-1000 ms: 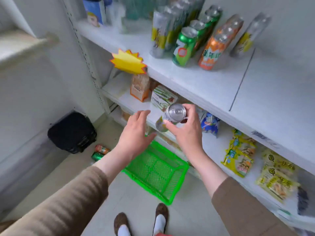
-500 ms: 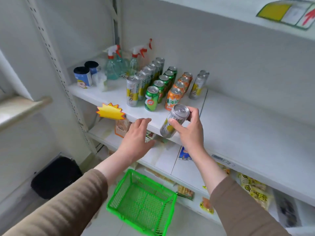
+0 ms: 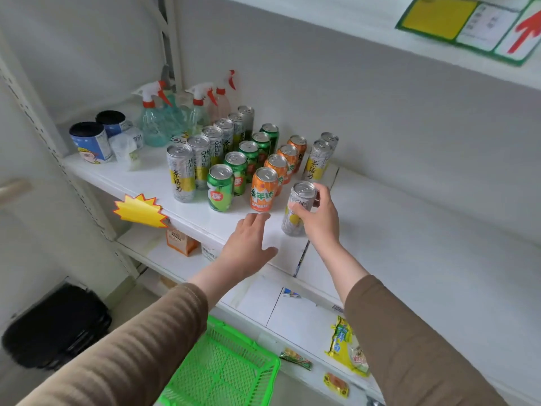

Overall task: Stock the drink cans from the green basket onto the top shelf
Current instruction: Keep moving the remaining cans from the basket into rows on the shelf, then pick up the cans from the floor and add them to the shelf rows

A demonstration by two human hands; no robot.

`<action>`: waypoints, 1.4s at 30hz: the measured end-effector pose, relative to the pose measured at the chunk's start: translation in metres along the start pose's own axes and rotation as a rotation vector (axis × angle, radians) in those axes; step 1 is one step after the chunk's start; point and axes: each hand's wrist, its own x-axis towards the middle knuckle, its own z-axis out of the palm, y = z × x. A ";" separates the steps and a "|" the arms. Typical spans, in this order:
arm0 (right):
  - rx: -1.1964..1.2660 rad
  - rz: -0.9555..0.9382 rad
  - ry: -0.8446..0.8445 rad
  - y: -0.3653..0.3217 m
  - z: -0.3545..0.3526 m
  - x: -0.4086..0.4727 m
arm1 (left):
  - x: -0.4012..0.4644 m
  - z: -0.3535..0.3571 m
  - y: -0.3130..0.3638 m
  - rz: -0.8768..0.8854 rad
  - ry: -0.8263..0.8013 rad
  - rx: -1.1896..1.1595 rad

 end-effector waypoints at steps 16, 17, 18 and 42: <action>-0.059 0.063 -0.022 0.079 0.049 0.019 | 0.042 0.046 0.008 -0.060 -0.031 0.039; -0.061 0.072 -0.021 0.078 0.050 0.026 | 0.047 0.047 0.010 -0.063 -0.030 0.038; -0.063 0.087 -0.023 0.077 0.051 0.034 | 0.053 0.049 0.011 -0.065 -0.031 0.037; -0.121 0.259 0.069 0.066 0.057 0.109 | 0.088 0.051 0.016 0.012 -0.032 0.073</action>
